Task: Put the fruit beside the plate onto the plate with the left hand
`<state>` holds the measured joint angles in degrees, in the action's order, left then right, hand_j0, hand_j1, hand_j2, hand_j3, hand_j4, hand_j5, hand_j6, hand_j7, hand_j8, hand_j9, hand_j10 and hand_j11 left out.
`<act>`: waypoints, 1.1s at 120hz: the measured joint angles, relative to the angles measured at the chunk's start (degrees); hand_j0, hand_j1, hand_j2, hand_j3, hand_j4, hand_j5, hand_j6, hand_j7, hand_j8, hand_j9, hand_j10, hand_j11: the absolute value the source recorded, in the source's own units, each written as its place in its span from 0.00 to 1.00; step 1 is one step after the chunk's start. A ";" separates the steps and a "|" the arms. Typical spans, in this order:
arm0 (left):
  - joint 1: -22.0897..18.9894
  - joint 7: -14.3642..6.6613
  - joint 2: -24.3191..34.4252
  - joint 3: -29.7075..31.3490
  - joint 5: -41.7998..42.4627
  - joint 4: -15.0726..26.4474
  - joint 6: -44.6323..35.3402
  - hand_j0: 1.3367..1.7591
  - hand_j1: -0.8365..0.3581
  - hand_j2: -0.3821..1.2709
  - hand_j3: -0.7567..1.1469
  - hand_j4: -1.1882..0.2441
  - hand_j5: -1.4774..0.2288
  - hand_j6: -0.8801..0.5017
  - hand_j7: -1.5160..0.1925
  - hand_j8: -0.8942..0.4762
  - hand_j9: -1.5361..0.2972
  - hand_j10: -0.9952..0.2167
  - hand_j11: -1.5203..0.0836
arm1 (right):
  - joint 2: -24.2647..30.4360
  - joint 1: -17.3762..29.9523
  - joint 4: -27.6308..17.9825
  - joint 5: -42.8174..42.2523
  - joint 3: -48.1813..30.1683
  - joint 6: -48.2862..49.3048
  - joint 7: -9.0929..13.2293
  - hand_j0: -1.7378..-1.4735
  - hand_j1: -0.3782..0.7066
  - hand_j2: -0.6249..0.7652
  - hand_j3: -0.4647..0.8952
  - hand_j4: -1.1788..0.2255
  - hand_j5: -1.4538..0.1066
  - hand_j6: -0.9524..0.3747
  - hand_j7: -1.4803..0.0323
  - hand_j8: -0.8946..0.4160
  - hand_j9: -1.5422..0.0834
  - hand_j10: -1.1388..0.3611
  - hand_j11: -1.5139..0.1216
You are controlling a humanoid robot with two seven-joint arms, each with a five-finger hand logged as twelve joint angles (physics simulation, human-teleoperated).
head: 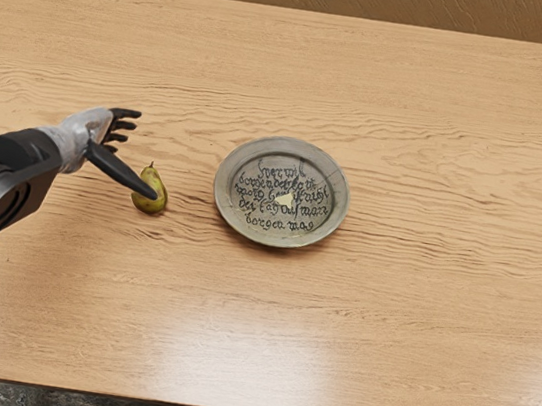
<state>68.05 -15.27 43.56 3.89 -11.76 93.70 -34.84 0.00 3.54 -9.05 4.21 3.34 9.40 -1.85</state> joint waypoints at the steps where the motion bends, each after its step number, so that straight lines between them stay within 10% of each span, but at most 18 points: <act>1: -0.01 0.01 -0.02 0.04 -0.07 0.01 -0.01 0.76 0.87 0.25 0.40 0.74 0.77 0.55 0.79 0.56 0.75 0.72 0.85 | 0.00 0.00 0.00 0.00 0.00 0.00 0.00 0.30 0.04 0.45 0.34 0.83 0.93 0.71 0.97 0.68 0.94 0.75 0.92; 132: -3.69 -0.20 -6.29 1.97 -6.32 -3.36 -0.18 0.76 0.56 0.30 0.40 0.51 0.54 0.33 0.56 0.34 0.53 0.46 0.59 | 0.00 0.00 0.00 0.01 0.00 0.00 0.00 0.30 0.04 0.45 0.34 0.83 0.93 0.71 0.97 0.68 0.94 0.75 0.92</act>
<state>64.36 -15.48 37.27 5.87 -18.08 90.34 -35.03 0.00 3.53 -9.05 4.22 3.34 9.40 -1.85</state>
